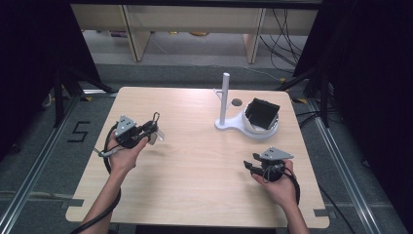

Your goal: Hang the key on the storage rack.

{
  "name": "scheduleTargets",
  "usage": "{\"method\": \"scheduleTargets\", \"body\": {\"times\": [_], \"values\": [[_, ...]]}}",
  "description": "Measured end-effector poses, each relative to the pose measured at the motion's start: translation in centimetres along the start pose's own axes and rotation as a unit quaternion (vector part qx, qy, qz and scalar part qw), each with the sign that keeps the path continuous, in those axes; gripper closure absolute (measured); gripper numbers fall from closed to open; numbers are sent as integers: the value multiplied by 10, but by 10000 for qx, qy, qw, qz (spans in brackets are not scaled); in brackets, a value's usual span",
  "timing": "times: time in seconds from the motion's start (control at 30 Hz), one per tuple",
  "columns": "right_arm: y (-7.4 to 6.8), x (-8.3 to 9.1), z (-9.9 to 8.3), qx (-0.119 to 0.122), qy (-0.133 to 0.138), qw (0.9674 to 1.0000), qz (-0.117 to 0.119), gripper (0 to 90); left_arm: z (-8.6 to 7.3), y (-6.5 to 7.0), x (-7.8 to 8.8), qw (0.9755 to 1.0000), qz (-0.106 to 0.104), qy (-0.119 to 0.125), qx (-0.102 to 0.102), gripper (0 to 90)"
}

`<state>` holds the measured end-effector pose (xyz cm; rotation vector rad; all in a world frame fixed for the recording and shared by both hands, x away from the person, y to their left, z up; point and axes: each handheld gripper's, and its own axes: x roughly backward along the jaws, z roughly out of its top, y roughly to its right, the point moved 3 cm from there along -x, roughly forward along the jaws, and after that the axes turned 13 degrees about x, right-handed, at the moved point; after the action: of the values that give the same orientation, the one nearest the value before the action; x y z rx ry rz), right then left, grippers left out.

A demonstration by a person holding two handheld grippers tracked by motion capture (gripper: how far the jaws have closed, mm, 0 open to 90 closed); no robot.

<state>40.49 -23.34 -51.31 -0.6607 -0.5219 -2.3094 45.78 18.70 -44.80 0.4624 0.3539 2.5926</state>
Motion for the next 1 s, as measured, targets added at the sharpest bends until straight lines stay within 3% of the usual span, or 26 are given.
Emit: {"method": "scheduleTargets", "body": {"times": [0.07, 0.13, 0.27, 0.63, 0.8, 0.87, 1.0], "values": [[-1, 0, 0, -74, 10, 10000, 7, 501, 3, 3, -1, 10000, -62, 55, 7, 754], [1, -1, 0, 68, 78, 9999, 27, 501, 5, 7, -3, 9999, -131, 50, 0, 754], [0, 0, -1, -36, 72, 10000, 17, 502, 7, 15, -6, 9997, -216, 54, -128, 754], [0, 1, -1, -35, 98, 9999, 19, 503, 17, 37, -15, 9981, -514, 210, -248, 753], [-1, 1, -1, -116, 86, 9999, 41, 503, 19, 45, -19, 9975, -588, 222, -314, 753], [1, 1, -1, 0, 108, 9999, 8, 503, 21, 48, -20, 9973, -613, 229, -346, 753], [1, 0, -1, 4, 124, 9999, 15, 503, 23, 52, -23, 9968, -643, 236, -417, 753]]}}
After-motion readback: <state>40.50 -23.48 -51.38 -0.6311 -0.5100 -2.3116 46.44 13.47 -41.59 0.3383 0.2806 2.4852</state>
